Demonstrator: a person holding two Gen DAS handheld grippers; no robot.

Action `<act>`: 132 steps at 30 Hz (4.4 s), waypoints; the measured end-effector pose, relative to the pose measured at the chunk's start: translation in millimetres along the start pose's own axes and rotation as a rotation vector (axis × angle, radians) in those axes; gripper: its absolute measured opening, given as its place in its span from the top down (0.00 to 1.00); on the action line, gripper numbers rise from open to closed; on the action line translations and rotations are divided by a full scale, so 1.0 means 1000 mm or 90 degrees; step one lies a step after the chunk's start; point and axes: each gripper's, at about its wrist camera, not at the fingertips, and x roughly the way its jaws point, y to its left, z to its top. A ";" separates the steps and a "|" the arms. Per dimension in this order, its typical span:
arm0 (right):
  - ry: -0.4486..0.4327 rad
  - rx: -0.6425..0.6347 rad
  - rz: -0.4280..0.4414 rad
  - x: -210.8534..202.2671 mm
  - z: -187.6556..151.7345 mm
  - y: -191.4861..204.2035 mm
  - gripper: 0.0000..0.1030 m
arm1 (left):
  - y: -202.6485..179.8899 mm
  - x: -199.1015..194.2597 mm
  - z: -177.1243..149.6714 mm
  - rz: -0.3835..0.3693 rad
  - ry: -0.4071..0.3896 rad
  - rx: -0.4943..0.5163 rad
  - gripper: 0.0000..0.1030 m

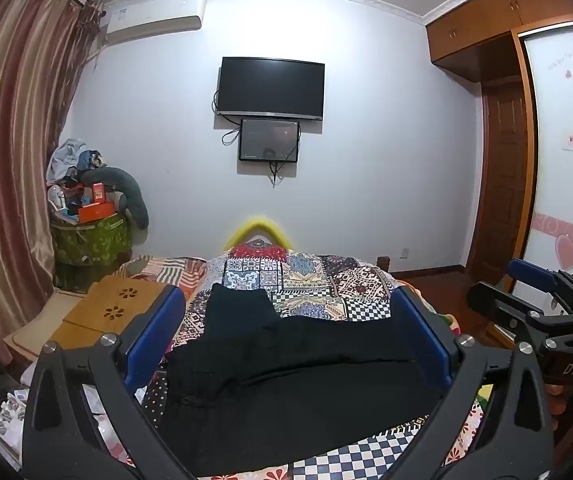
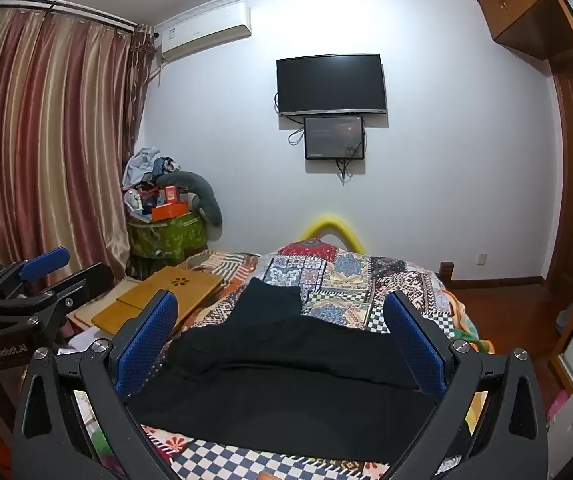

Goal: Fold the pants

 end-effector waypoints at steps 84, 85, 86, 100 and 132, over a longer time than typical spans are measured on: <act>0.007 -0.001 -0.005 0.002 0.002 0.001 0.01 | -0.002 0.004 0.001 0.014 -0.009 -0.004 0.00; 0.008 0.000 -0.005 0.002 0.001 0.000 0.01 | -0.002 0.005 0.000 0.015 -0.009 -0.004 0.00; 0.008 0.000 -0.005 0.003 0.001 0.000 0.01 | -0.002 0.005 0.000 0.015 -0.009 -0.004 0.00; 0.055 0.004 -0.032 0.051 -0.008 -0.017 0.01 | 0.020 0.071 -0.003 0.020 0.048 -0.021 0.00; 0.440 -0.090 0.012 0.377 -0.115 -0.141 0.07 | 0.238 0.437 -0.195 0.163 0.528 -0.064 0.19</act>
